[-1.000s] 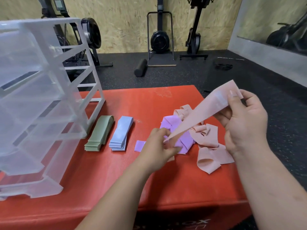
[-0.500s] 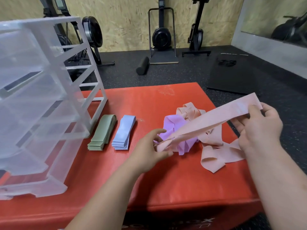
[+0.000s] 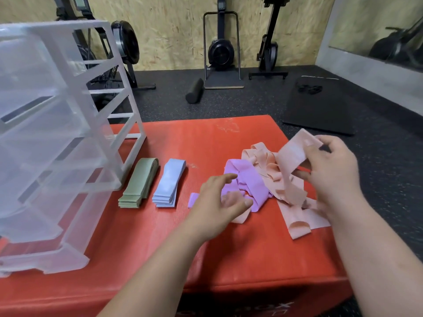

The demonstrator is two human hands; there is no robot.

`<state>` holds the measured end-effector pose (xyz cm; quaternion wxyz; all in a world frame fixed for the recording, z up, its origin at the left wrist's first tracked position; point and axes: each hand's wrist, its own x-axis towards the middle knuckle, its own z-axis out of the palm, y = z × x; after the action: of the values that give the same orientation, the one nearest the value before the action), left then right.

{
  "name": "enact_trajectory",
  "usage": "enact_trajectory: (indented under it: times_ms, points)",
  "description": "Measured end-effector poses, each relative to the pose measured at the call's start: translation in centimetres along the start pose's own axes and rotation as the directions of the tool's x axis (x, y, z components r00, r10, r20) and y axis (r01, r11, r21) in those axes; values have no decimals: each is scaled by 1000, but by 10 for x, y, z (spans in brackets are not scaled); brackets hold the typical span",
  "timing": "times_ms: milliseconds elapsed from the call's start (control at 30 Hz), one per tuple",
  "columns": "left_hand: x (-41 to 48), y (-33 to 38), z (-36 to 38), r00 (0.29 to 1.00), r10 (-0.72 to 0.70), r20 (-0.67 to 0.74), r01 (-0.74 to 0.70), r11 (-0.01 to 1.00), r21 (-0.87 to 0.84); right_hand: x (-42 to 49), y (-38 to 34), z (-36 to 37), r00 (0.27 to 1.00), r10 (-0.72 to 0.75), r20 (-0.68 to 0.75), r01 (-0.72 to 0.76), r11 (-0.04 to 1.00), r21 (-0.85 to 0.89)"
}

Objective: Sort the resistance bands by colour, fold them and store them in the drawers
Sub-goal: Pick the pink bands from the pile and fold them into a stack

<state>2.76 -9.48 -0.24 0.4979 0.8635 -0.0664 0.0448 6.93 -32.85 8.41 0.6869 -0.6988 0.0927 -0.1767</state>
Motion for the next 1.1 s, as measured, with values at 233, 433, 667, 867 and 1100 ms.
enact_trajectory:
  times_ms: [233,433,667,867,1100]
  points:
    - [5,37,1,978,194,-72,-205,957,-207,-36,-15,23,906,-167,388,188,982,-15]
    - [3,46,-4,985,148,-87,-171,893,-416,-55,-29,29,843,-330,425,337,939,63]
    - [-15,26,-18,984,177,21,-176,984,-21,-61,-45,13,915,-388,107,349,898,267]
    - [-37,12,-48,989,85,123,-97,991,96,-57,-26,-18,979,-194,-59,202,933,298]
    - [-79,-10,-83,981,-150,127,162,982,-94,-55,20,-44,986,165,35,-168,978,126]
